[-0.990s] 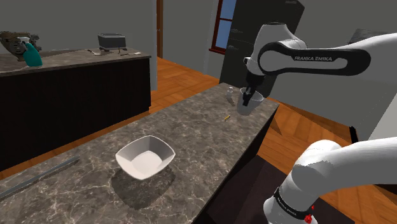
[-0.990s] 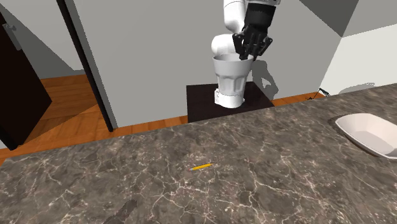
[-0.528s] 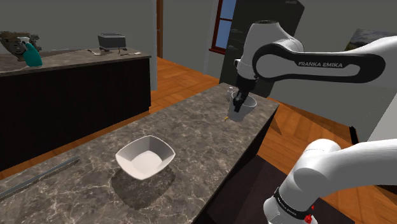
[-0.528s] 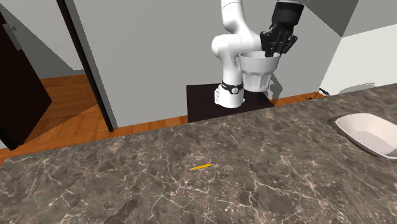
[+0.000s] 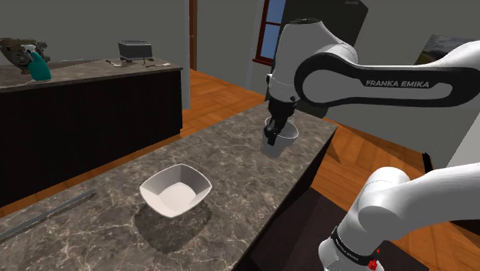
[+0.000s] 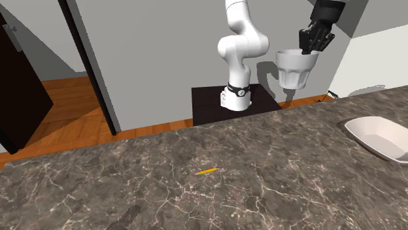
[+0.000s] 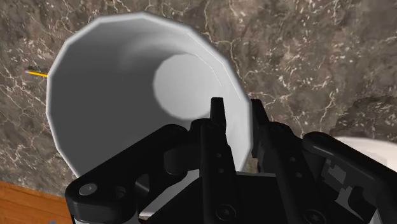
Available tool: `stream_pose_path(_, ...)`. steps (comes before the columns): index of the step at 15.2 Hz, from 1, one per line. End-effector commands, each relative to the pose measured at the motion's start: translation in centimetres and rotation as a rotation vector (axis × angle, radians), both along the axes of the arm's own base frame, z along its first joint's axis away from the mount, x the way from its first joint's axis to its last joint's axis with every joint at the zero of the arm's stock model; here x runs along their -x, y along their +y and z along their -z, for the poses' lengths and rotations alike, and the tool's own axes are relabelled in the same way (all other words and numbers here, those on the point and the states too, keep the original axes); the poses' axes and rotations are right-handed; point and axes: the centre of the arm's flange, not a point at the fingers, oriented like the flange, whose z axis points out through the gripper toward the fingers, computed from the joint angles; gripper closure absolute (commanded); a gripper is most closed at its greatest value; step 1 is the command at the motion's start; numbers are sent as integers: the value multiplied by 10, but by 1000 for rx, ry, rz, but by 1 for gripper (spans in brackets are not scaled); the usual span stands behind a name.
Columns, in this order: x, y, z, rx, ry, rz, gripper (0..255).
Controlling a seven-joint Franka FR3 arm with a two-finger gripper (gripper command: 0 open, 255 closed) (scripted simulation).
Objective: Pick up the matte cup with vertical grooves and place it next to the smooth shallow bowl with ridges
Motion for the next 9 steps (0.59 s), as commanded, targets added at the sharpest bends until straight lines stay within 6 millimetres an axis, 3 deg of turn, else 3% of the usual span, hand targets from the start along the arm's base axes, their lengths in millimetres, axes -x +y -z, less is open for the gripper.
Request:
stream_pose_path(1, 2, 27, 4, 0, 0, 1, 255)
stream_pose_path(9, 13, 132, 3, 0, 0, 1, 255)
